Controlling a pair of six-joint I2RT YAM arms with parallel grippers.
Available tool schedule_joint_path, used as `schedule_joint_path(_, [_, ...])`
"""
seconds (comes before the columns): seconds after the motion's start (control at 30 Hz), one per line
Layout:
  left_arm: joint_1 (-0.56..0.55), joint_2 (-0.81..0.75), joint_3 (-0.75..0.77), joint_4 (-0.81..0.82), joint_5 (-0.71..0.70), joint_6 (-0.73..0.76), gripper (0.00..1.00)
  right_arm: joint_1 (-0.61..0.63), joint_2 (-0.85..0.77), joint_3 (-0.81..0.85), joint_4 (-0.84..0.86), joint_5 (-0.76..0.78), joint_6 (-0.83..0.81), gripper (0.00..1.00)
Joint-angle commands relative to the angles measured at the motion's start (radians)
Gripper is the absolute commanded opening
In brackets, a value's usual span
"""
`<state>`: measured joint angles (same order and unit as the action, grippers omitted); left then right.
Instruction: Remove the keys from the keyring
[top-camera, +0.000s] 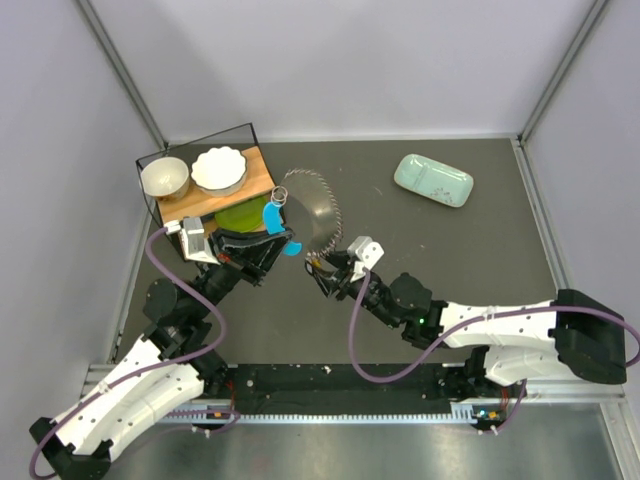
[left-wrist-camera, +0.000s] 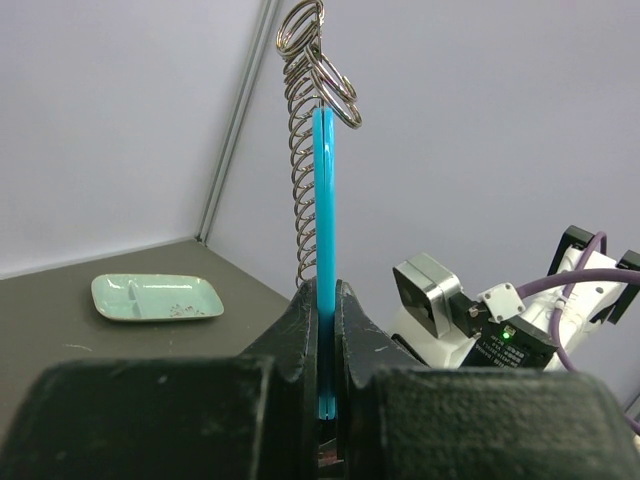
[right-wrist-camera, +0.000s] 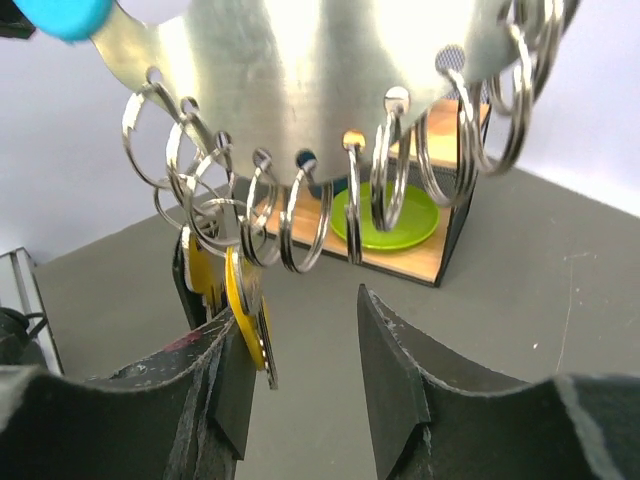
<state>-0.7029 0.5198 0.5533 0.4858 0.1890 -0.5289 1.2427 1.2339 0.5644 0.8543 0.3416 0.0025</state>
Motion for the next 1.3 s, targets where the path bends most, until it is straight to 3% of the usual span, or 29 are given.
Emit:
schedule_joint_path(0.0, [0.0, -0.015, -0.003, 0.086, -0.017, -0.005, 0.0, 0.014, -0.005, 0.064, 0.086, -0.033, -0.047, 0.44])
schedule_joint_path(0.17, [0.0, -0.015, -0.007, 0.08, -0.02, 0.0, 0.0, 0.014, -0.008, 0.071, 0.097, -0.035, -0.058, 0.43])
schedule_joint_path(0.37, [0.0, -0.02, -0.006, 0.069, -0.026, 0.012, 0.0, 0.014, -0.027, 0.062, 0.092, -0.027, -0.065, 0.24])
schedule_joint_path(0.43, [0.0, -0.023, -0.007, 0.068, -0.029, 0.012, 0.0, 0.014, -0.027, 0.054, 0.1, -0.029, -0.07, 0.22])
schedule_joint_path(0.57, [0.0, -0.02, -0.015, 0.076, -0.028, 0.009, 0.0, 0.014, -0.025, 0.057, 0.097, -0.069, -0.079, 0.35])
schedule_joint_path(0.9, [0.002, -0.017, -0.018, 0.077, -0.029, 0.007, 0.0, 0.014, -0.017, 0.08, 0.111, -0.059, -0.102, 0.46])
schedule_joint_path(0.97, [0.0, -0.018, -0.021, 0.076, -0.034, 0.009, 0.0, 0.014, -0.019, 0.08, 0.111, -0.058, -0.107, 0.37])
schedule_joint_path(1.0, [0.0, -0.018, -0.021, 0.074, -0.036, 0.012, 0.0, 0.014, -0.019, 0.08, 0.101, -0.055, -0.108, 0.26])
schedule_joint_path(1.1, [0.002, -0.024, -0.018, 0.04, -0.057, 0.032, 0.0, 0.014, -0.048, 0.065, 0.048, -0.03, -0.105, 0.05])
schedule_joint_path(1.27, [0.0, -0.035, -0.042, -0.064, -0.146, 0.056, 0.0, 0.014, -0.151, 0.04, -0.144, -0.009, -0.072, 0.0])
